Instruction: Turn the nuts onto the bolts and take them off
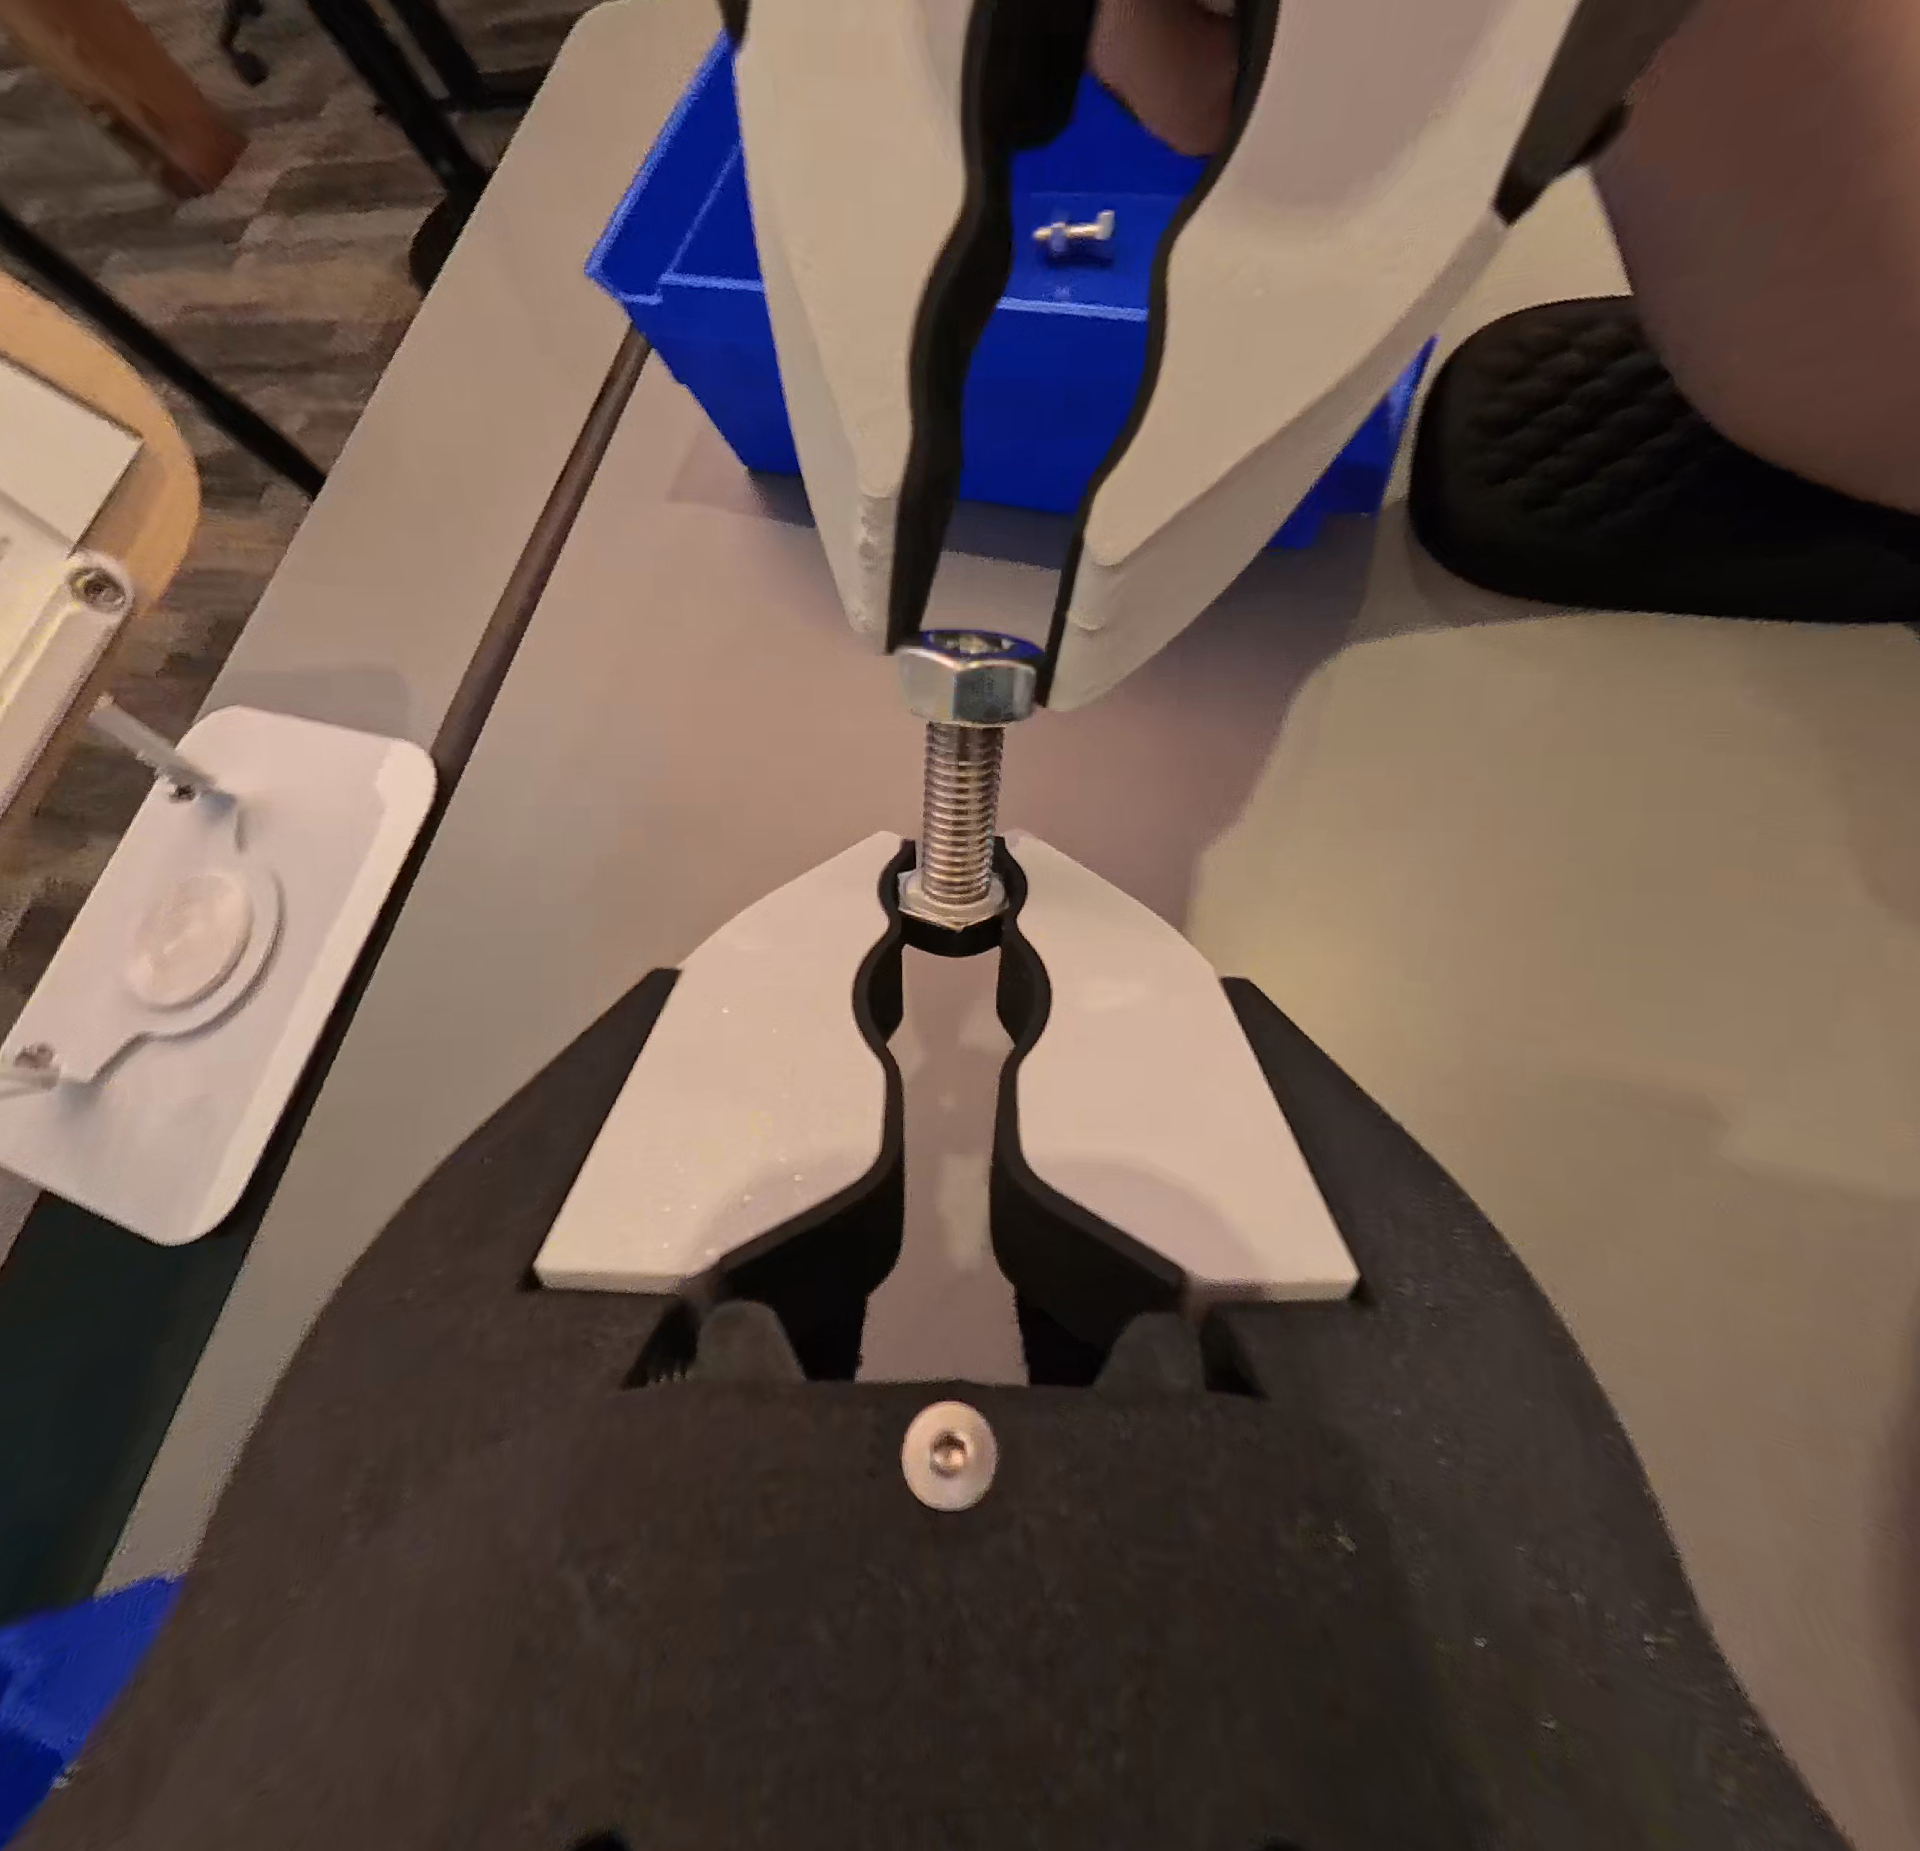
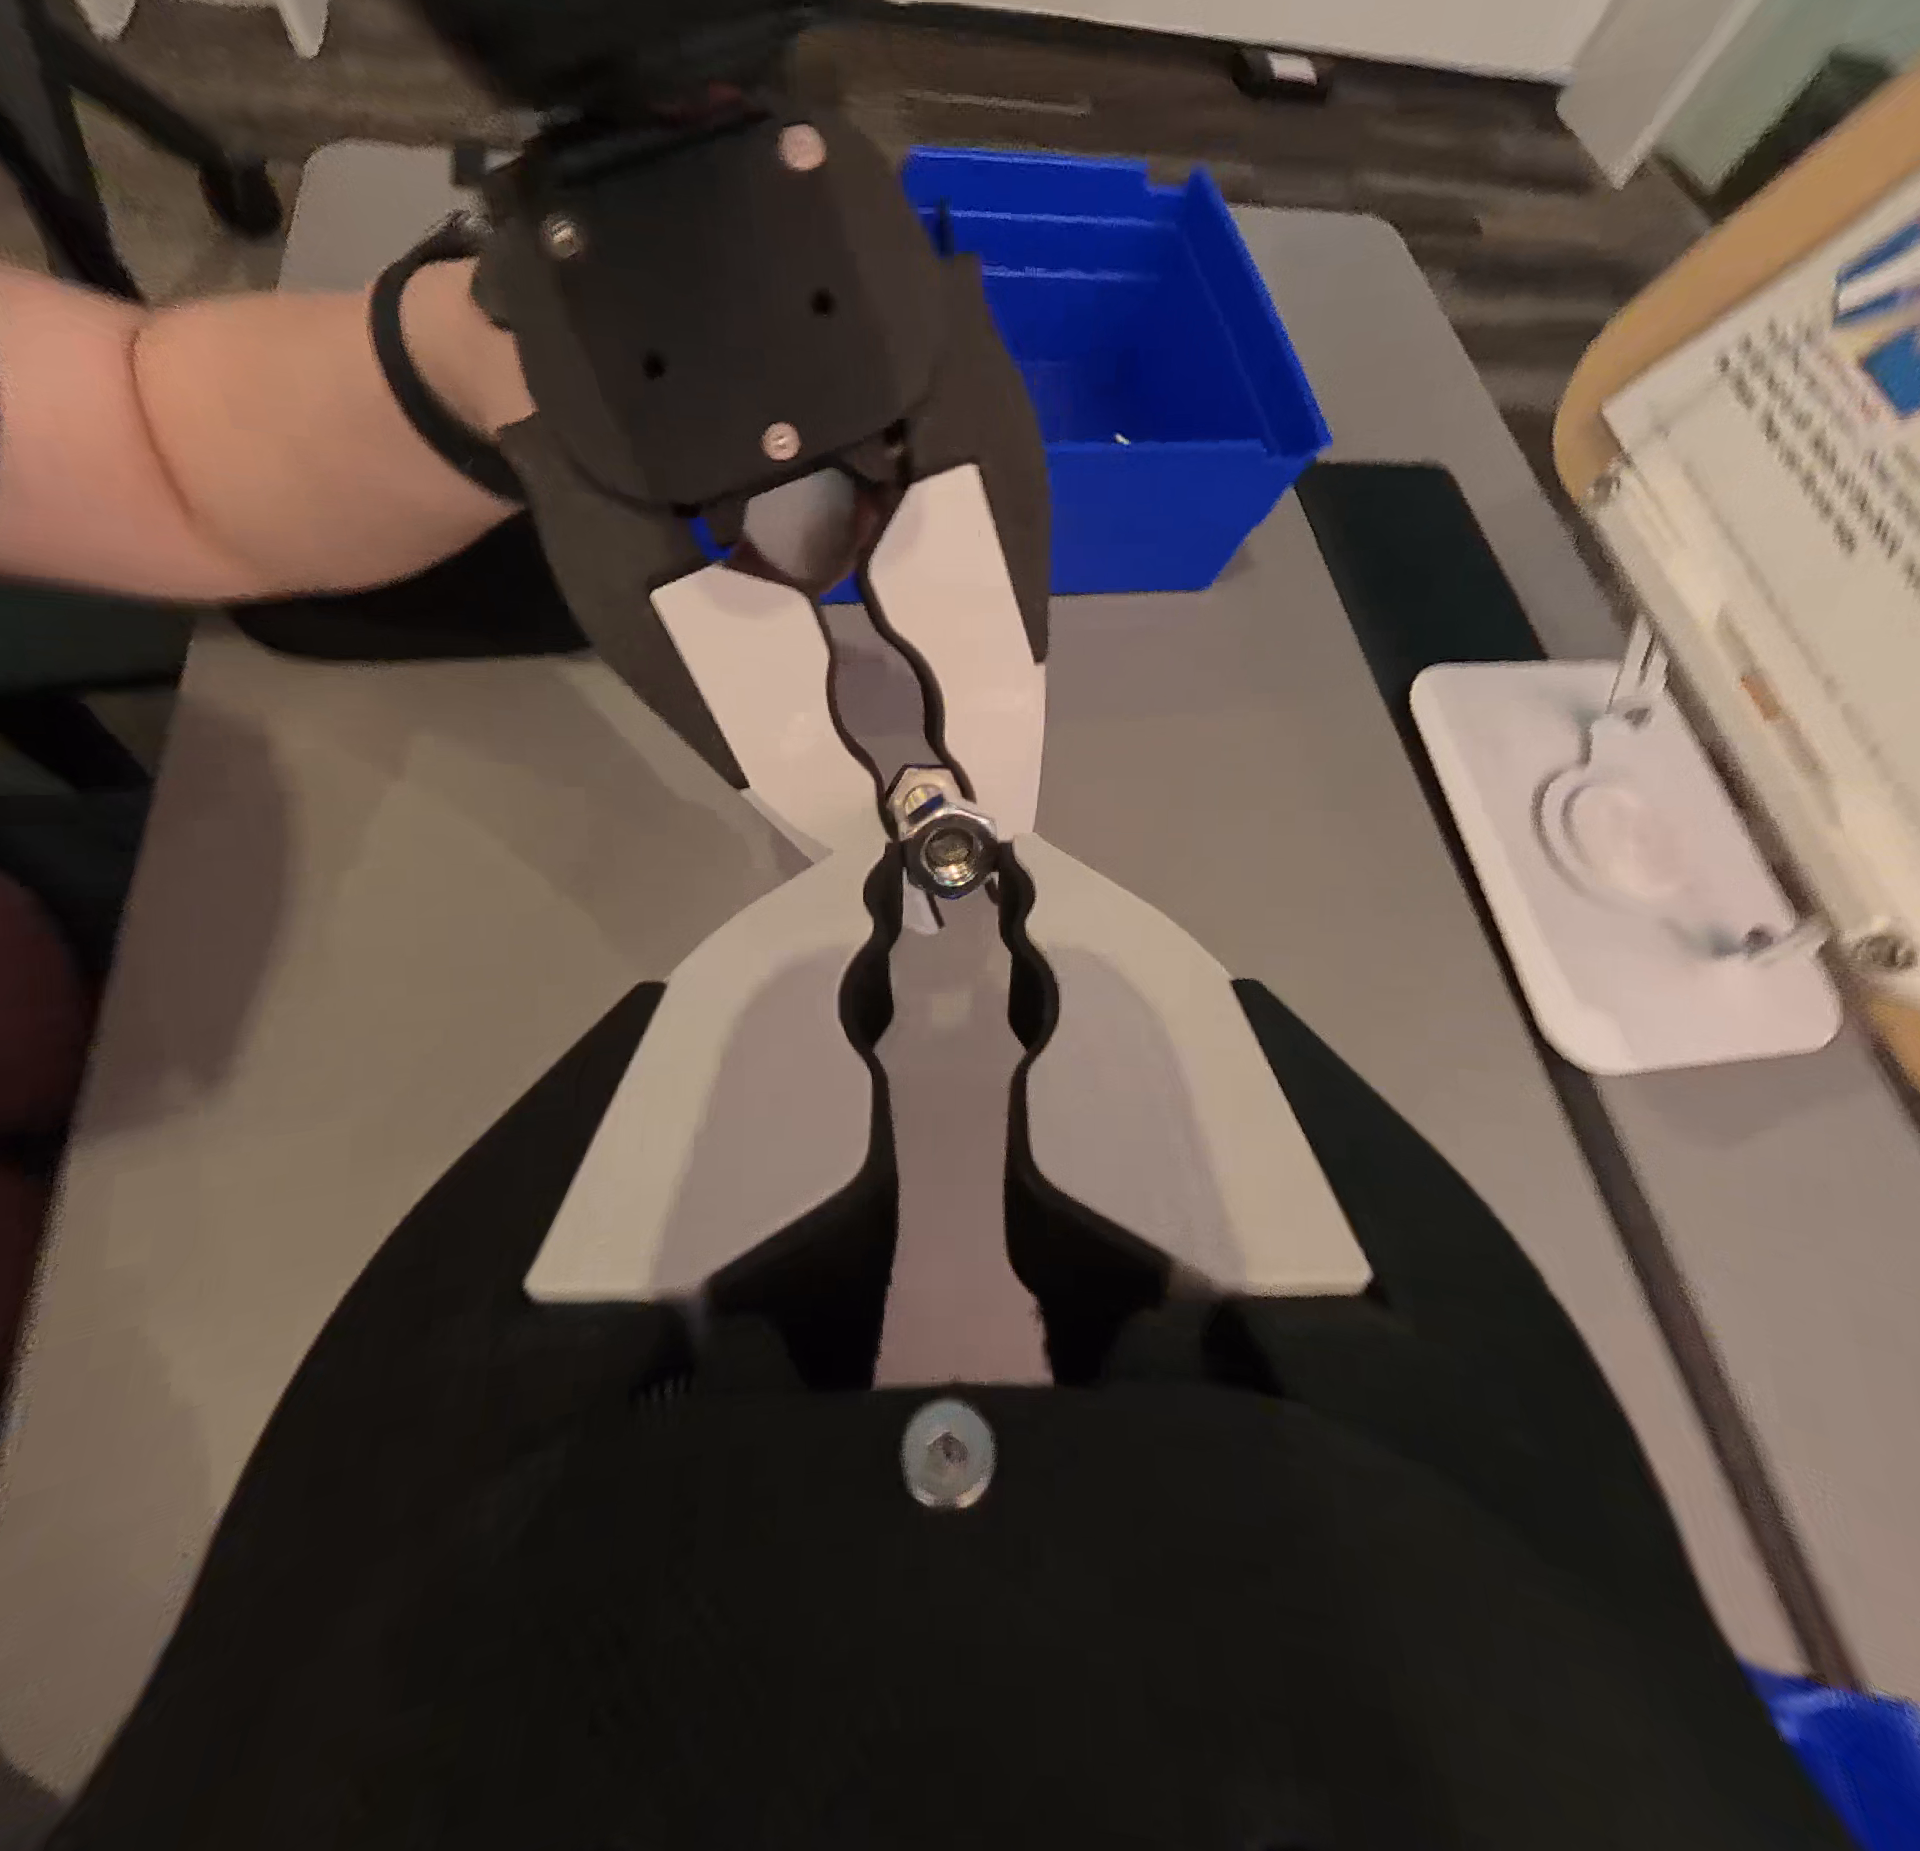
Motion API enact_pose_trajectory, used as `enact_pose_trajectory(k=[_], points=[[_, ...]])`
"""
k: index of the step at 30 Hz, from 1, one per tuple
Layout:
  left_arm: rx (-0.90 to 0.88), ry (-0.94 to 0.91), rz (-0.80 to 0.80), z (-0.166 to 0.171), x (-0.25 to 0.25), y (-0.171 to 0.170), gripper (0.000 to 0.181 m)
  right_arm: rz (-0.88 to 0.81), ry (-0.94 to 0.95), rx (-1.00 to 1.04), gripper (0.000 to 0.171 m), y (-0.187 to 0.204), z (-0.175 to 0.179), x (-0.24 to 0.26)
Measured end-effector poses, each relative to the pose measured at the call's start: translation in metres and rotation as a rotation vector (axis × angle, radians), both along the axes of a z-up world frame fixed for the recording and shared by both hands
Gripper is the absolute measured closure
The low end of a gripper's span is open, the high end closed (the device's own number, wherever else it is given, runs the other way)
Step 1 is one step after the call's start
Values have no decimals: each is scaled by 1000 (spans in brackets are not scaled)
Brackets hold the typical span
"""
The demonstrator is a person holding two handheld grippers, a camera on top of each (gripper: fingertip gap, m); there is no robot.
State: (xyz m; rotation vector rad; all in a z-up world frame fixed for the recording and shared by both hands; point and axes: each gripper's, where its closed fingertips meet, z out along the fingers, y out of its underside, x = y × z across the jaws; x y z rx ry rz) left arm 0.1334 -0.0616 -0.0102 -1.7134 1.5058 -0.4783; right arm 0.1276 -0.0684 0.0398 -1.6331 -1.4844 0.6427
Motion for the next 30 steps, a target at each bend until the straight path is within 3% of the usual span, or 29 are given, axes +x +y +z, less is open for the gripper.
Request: enact_pose_trajectory(k=[5,9,30], points=[[44,58,109,-3,-10,14,169,-181,58,-229,153,11,-4,-5],[54,79,115,-6,-11,16,169,-208,77,-307,153,12,-7,-6],[-86,-207,-23,33,3,-8,169,-2,243,-118,150,-6,35,-11]])
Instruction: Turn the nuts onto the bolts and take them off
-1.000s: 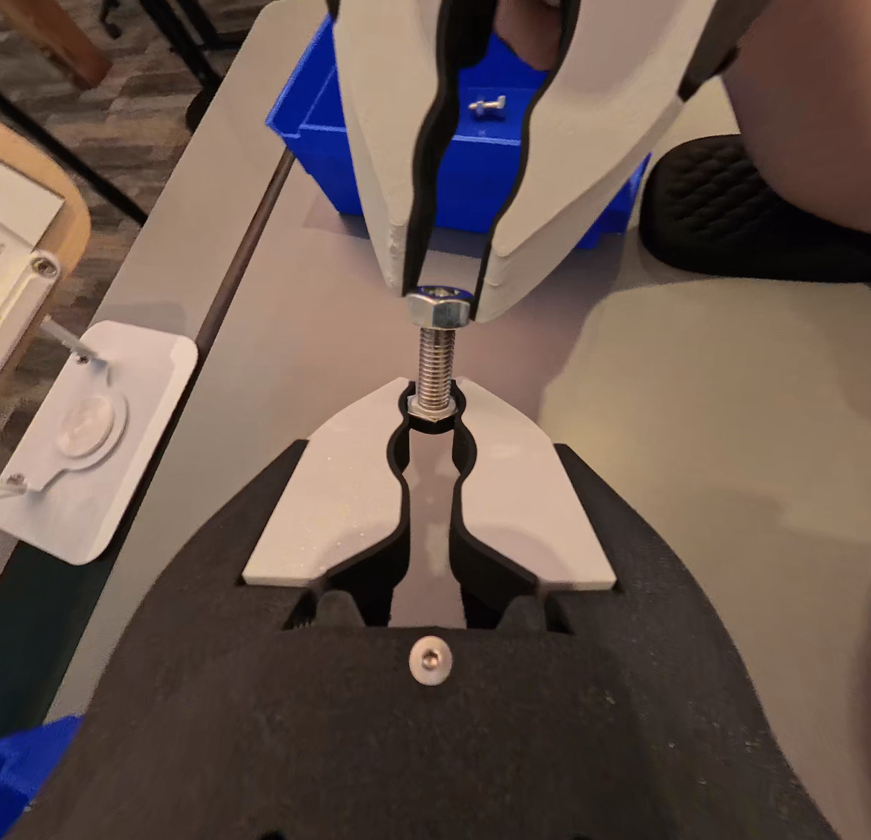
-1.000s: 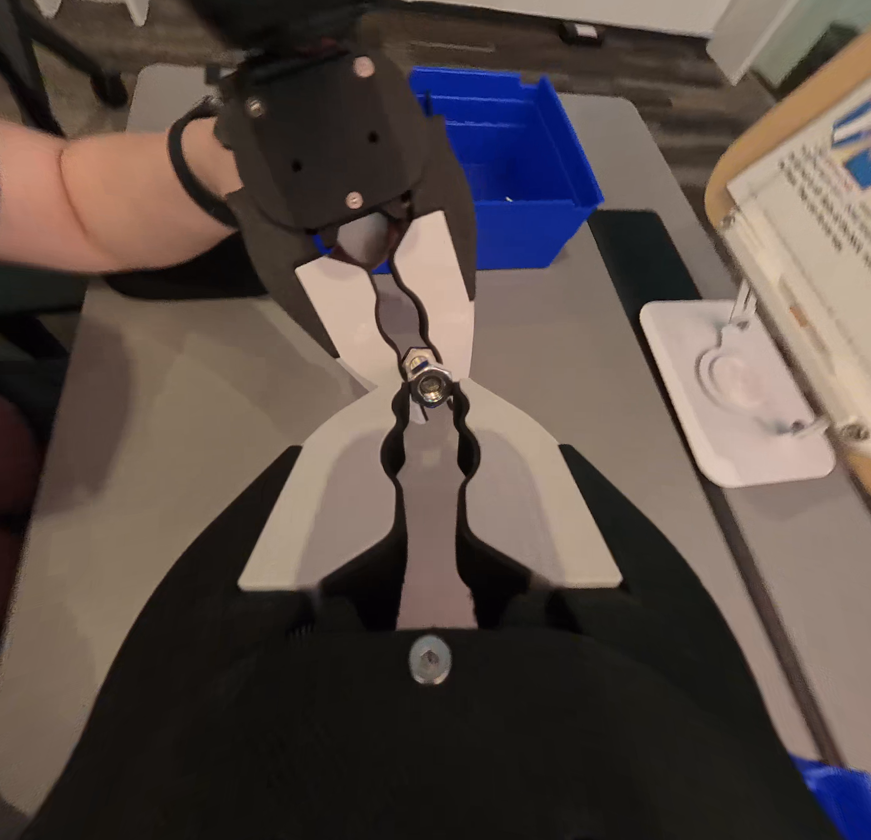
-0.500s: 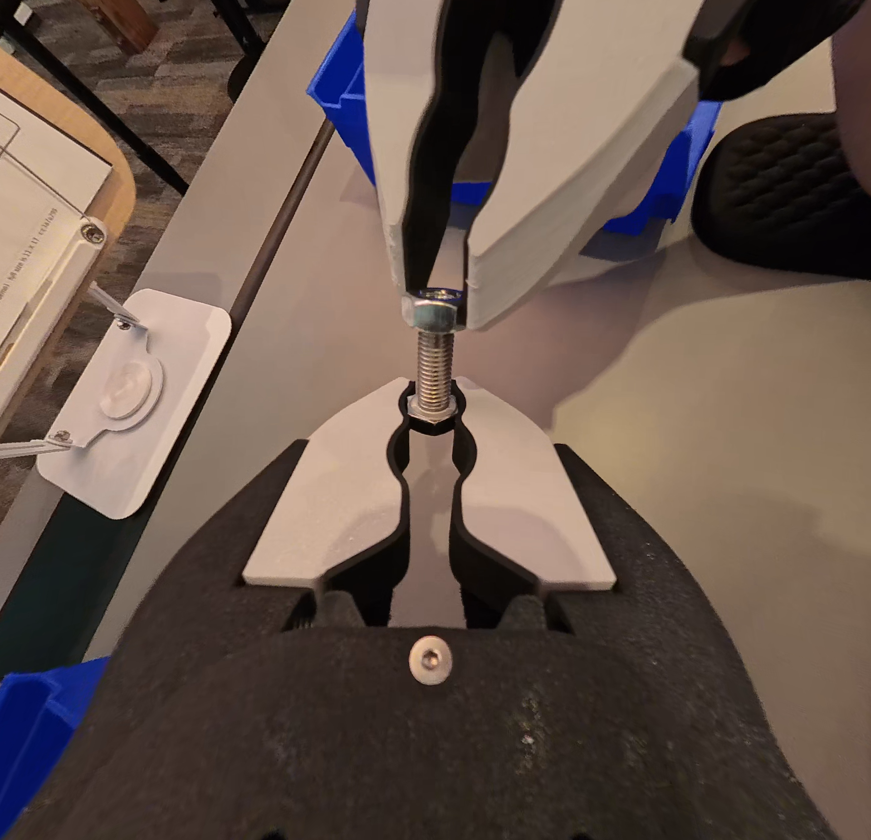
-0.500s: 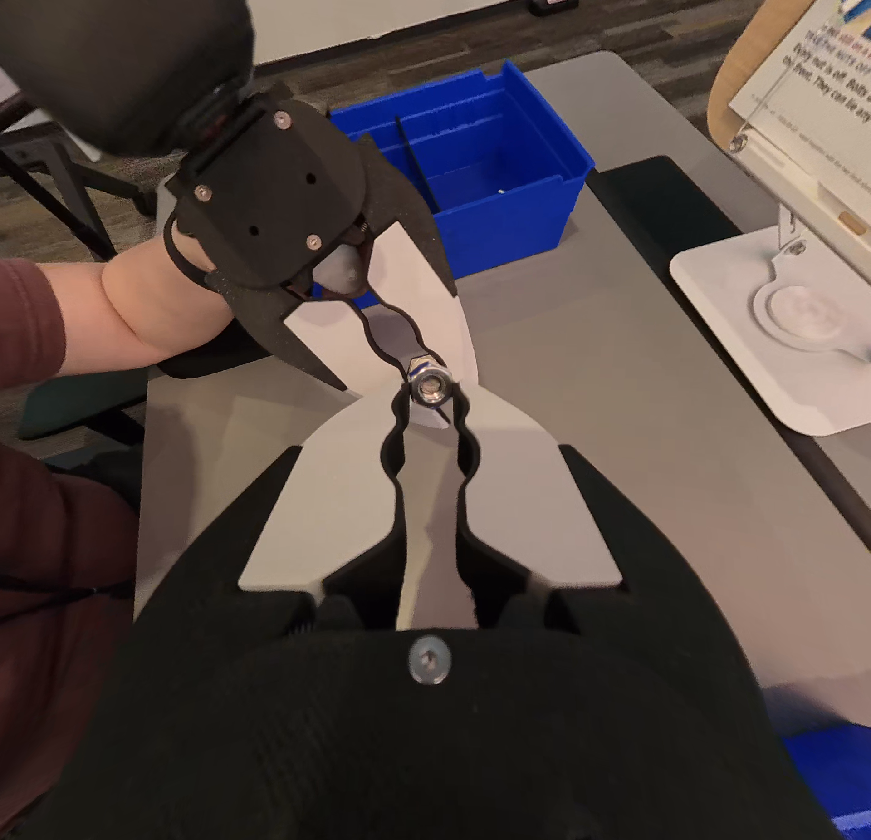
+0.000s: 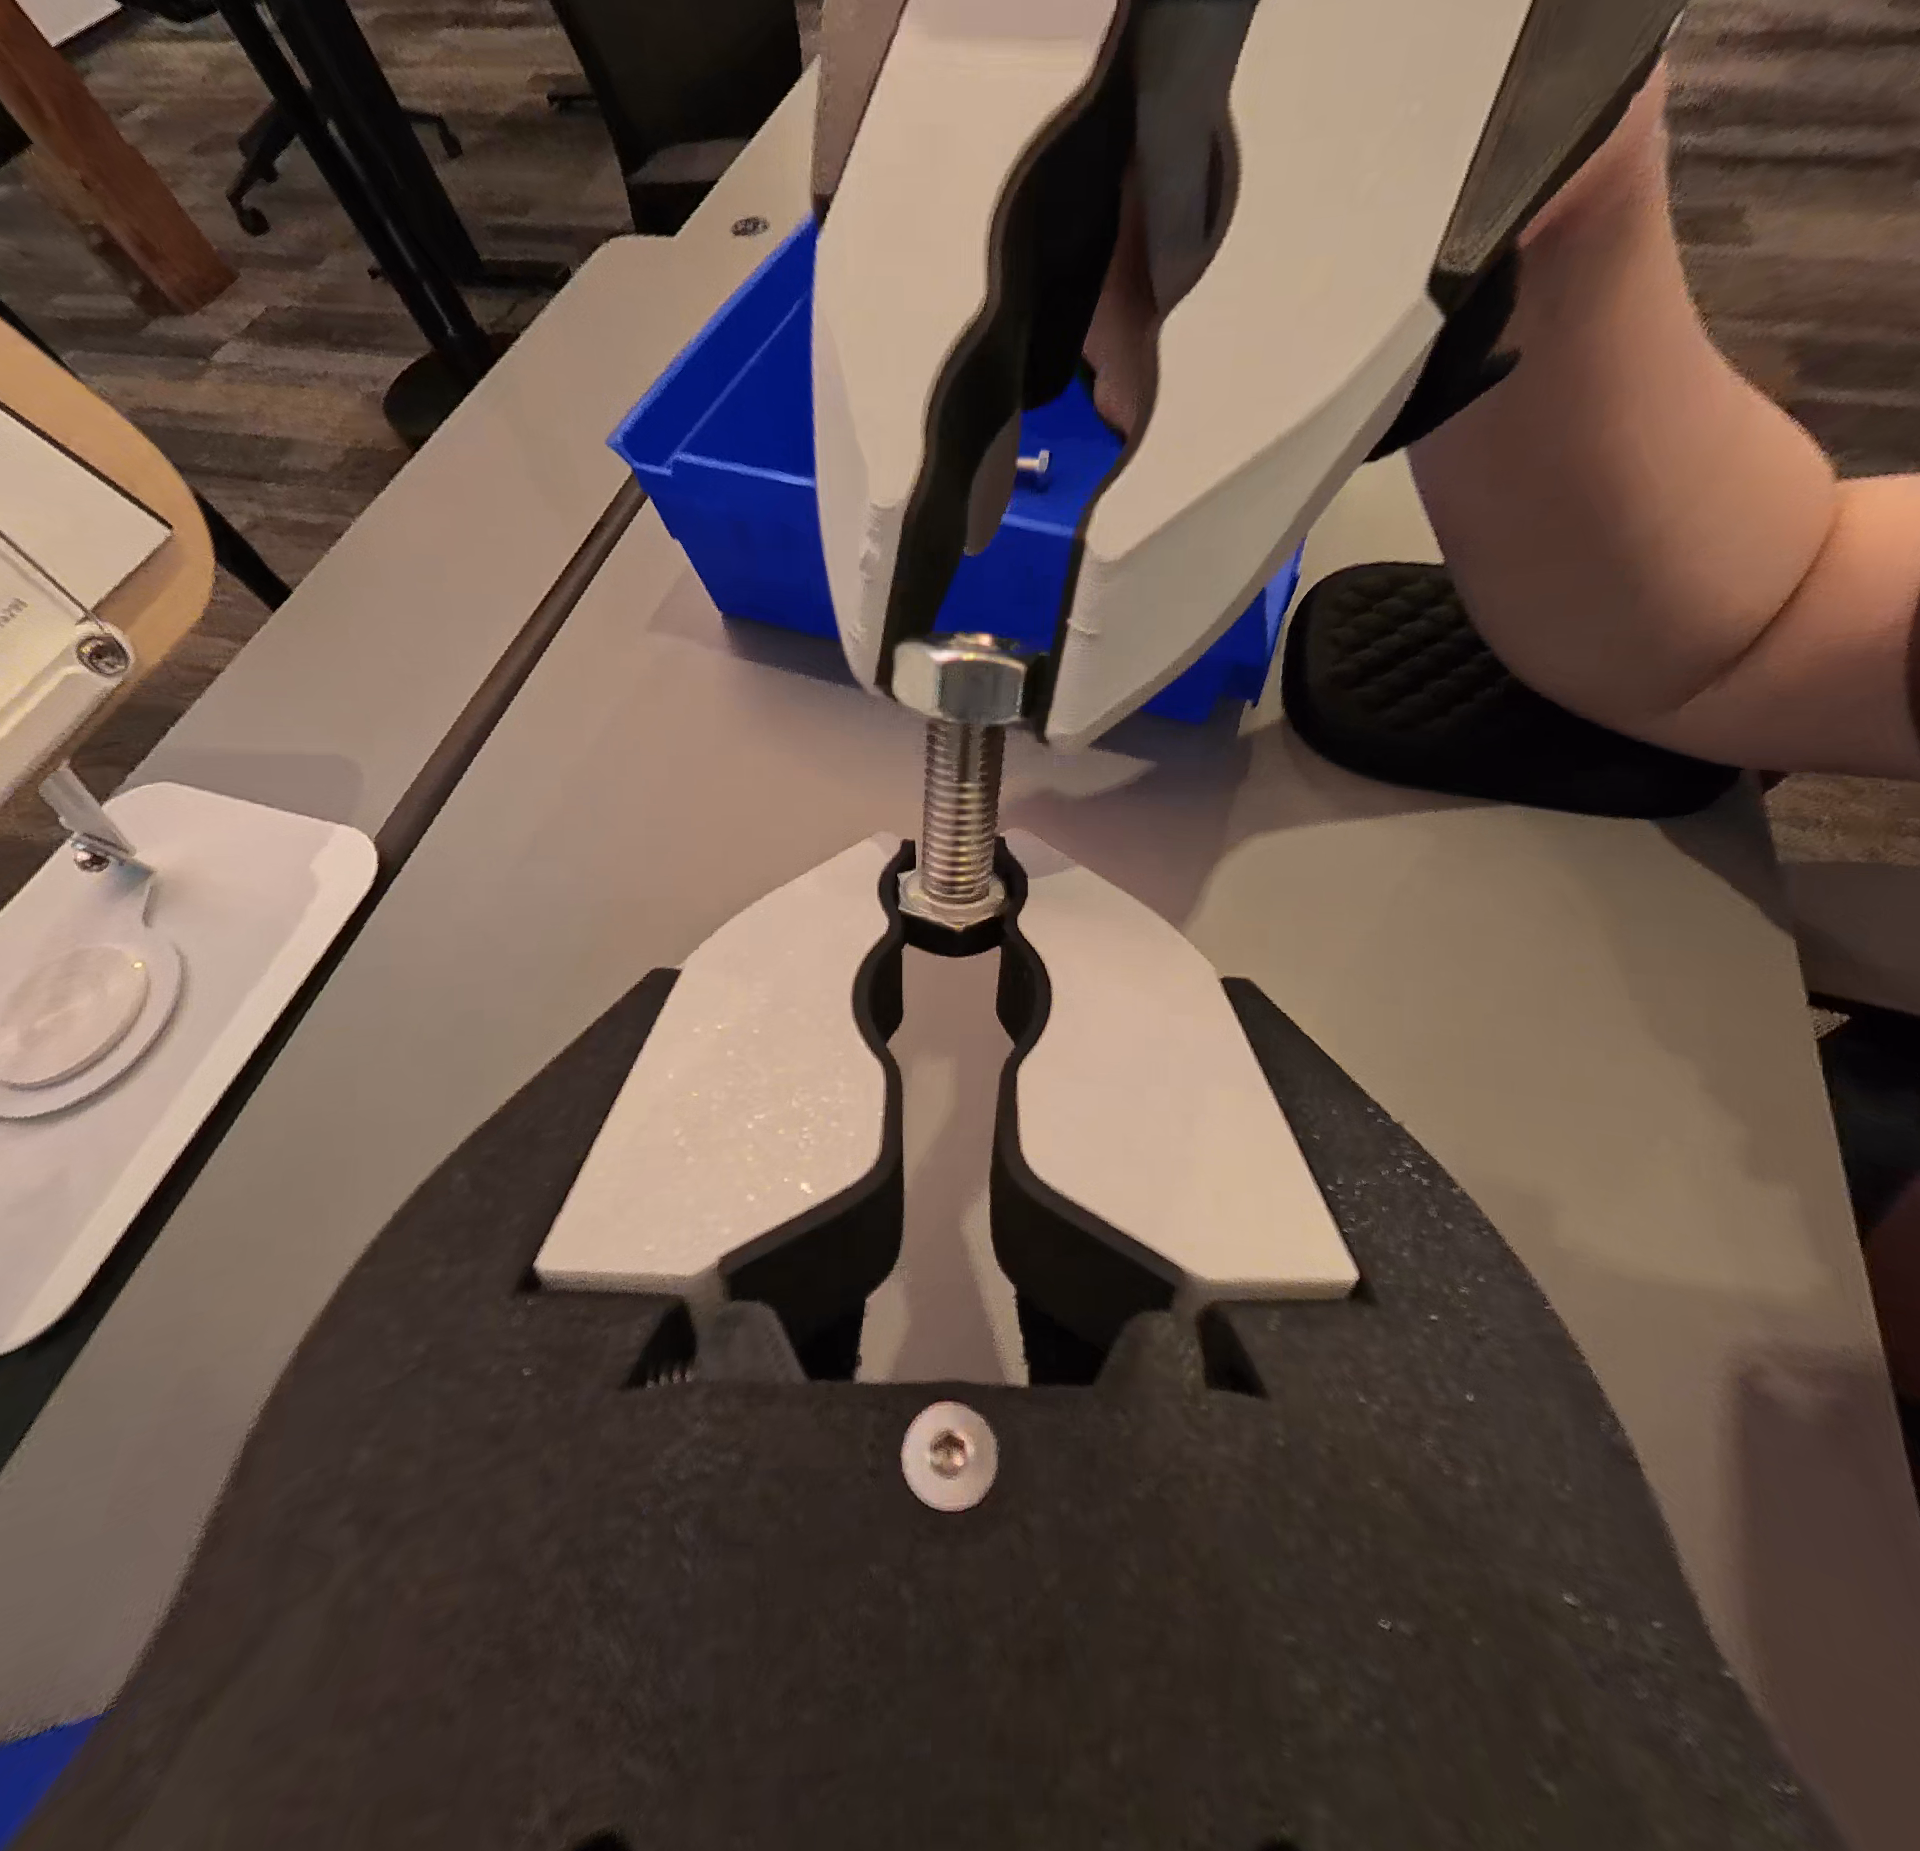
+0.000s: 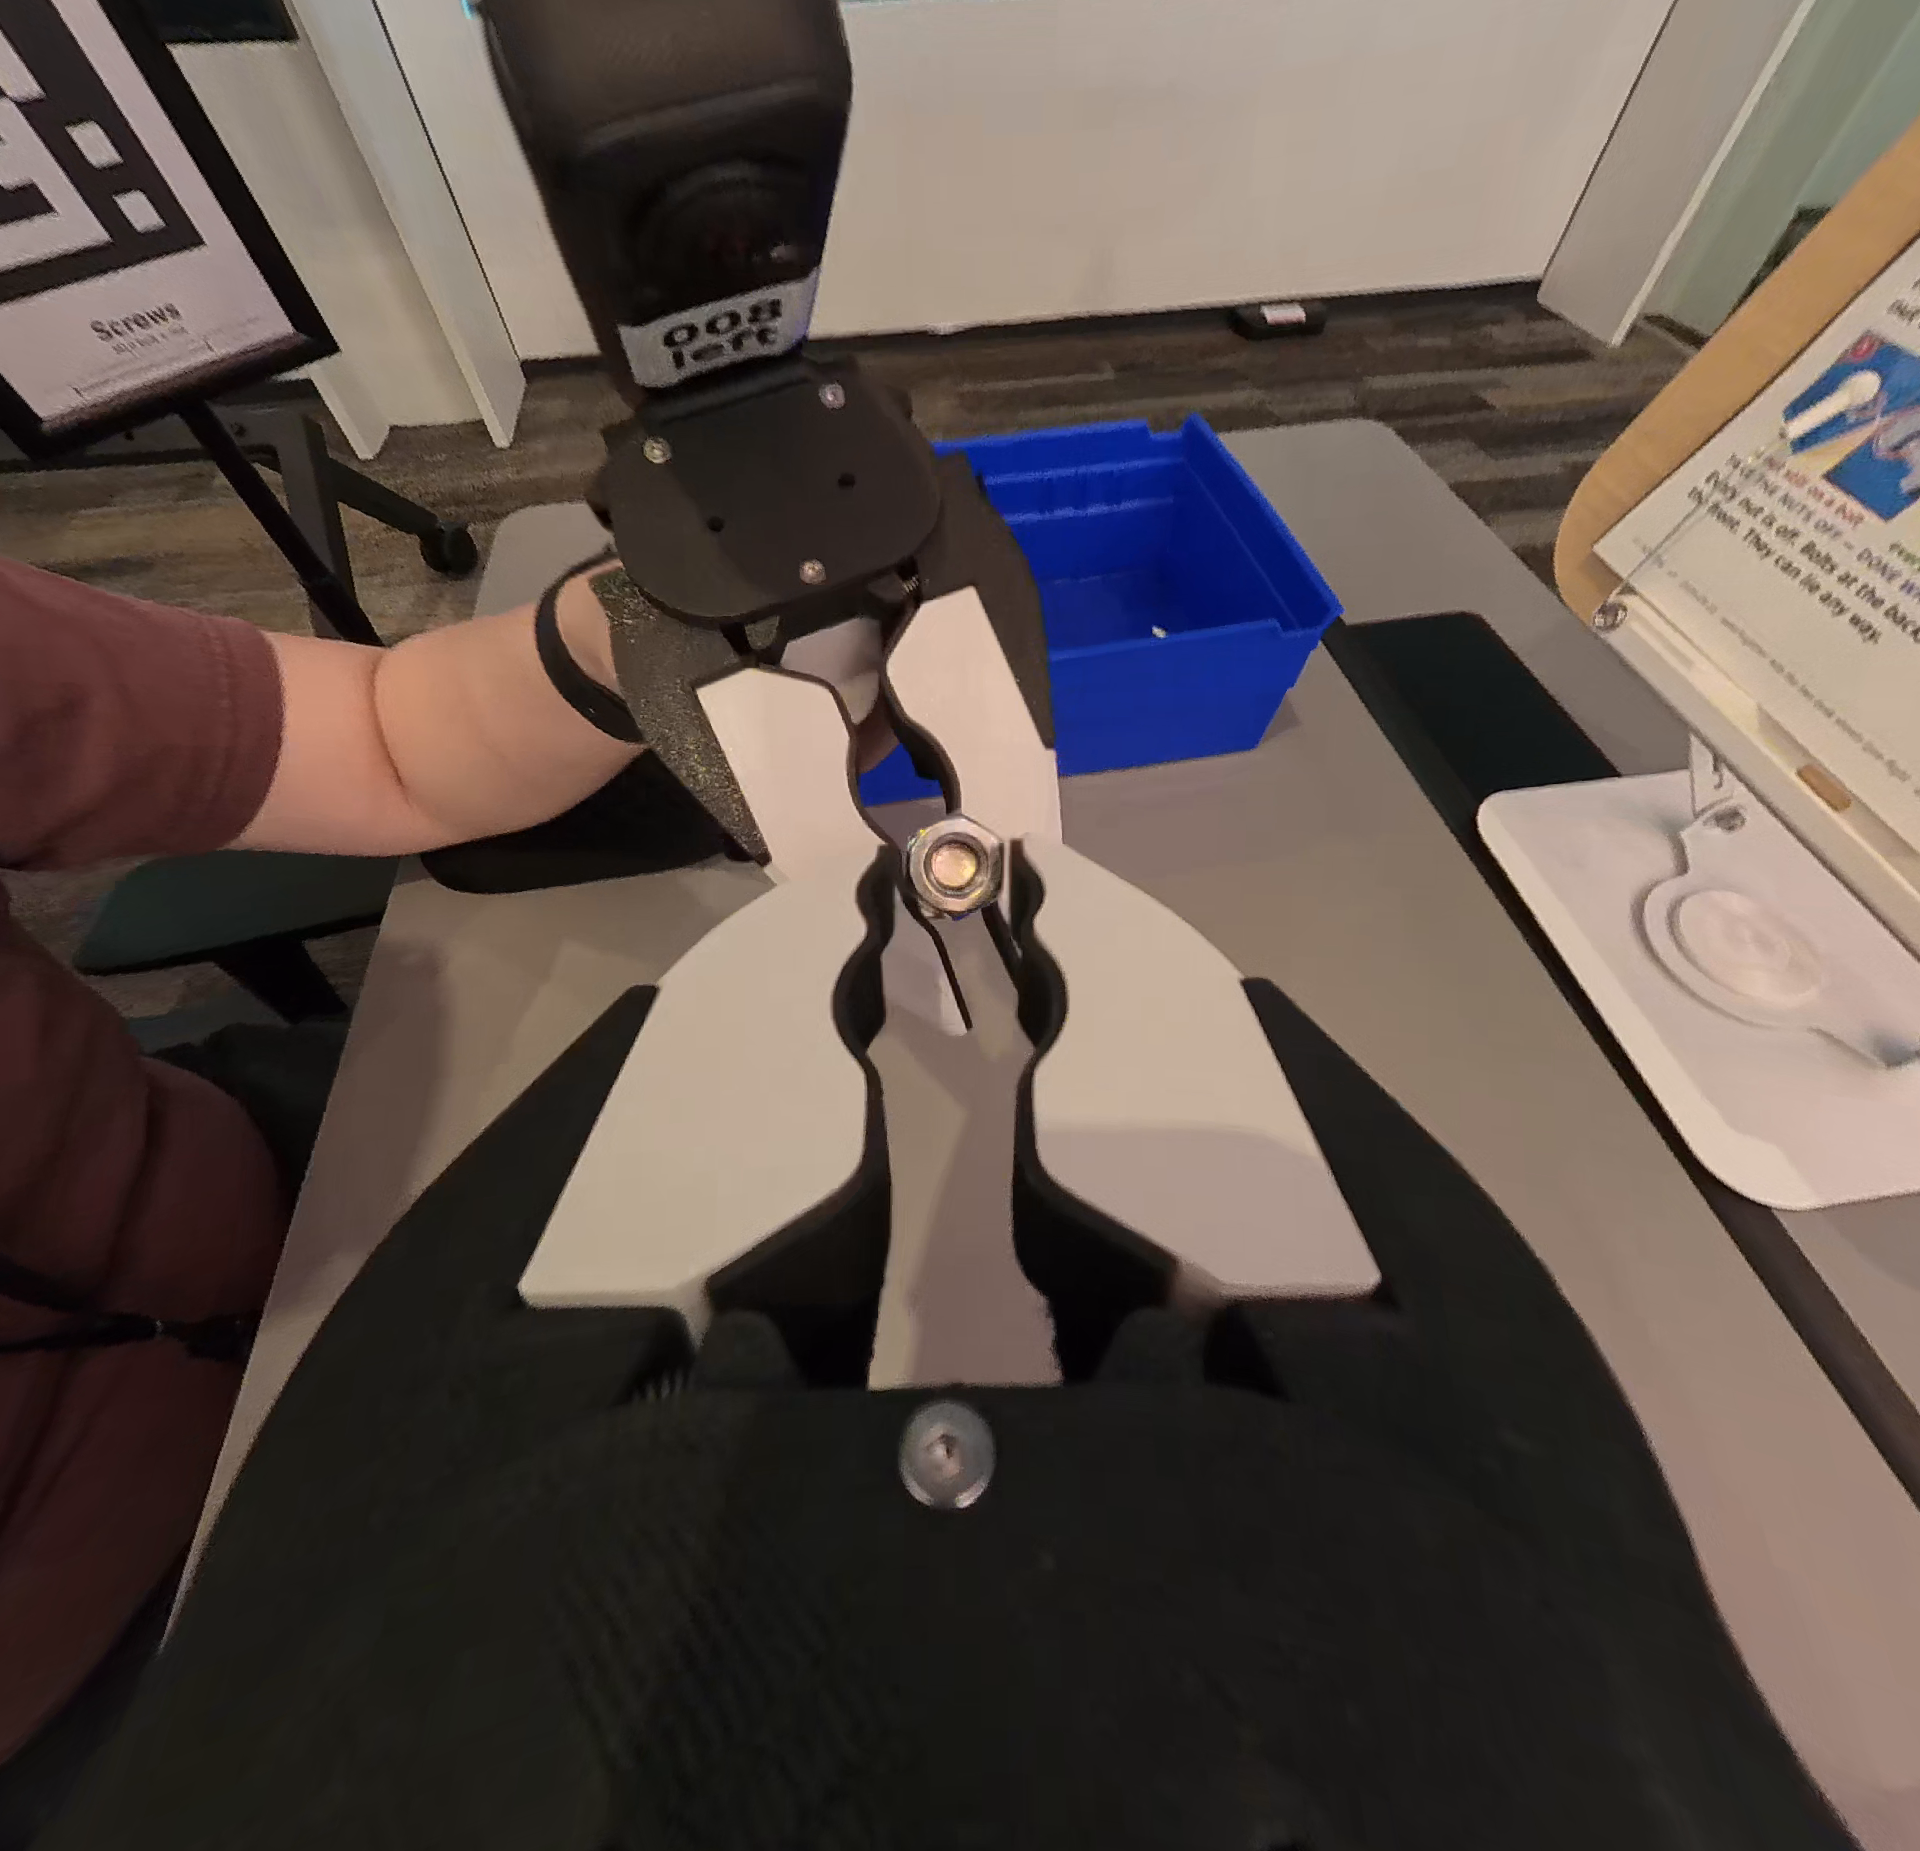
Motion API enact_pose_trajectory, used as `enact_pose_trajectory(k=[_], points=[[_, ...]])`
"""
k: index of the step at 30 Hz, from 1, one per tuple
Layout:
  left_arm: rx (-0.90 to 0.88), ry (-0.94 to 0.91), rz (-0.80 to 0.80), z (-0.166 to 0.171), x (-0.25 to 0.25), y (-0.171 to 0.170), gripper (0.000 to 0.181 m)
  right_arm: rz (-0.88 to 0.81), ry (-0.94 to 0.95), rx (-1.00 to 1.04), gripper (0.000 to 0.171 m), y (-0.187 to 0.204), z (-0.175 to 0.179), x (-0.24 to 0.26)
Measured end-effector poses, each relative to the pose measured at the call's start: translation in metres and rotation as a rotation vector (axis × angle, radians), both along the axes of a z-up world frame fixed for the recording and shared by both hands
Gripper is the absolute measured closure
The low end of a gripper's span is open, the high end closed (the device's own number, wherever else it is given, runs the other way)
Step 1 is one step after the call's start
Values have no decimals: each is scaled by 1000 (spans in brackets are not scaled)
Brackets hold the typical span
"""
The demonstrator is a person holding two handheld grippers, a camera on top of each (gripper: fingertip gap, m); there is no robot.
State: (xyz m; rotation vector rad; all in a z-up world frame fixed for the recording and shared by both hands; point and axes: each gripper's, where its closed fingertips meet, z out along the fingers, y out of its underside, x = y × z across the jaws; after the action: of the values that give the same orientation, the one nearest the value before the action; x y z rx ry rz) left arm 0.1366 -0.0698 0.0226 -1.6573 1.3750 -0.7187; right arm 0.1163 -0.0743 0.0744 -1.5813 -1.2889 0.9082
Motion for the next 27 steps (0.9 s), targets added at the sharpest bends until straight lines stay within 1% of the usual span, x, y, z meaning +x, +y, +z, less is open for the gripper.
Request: enact_pose_trajectory(k=[4,7,10,13,15,17,22,25,27], points=[[24,-113,-30,20,2,-5,169,51,110,69,137,-7,19,-3],[35,-205,-62,35,3,-11,169,95,207,121,138,-15,35,-4],[82,-309,-87,53,2,-15,169,110,321,175,138,-21,54,-3],[98,-380,-103,64,1,-19,169,142,422,171,141,-30,66,-4],[101,-399,-111,67,1,-21,169,133,395,165,142,-29,60,-9],[107,-403,-111,68,1,-22,169,115,383,204,141,-27,57,-14],[104,-398,-116,67,2,-23,169,91,426,230,143,-28,62,-17],[101,-395,-121,68,2,-25,169,100,429,213,151,-28,61,-17],[99,-393,-126,68,2,-26,169,109,434,212,152,-29,61,-17]])
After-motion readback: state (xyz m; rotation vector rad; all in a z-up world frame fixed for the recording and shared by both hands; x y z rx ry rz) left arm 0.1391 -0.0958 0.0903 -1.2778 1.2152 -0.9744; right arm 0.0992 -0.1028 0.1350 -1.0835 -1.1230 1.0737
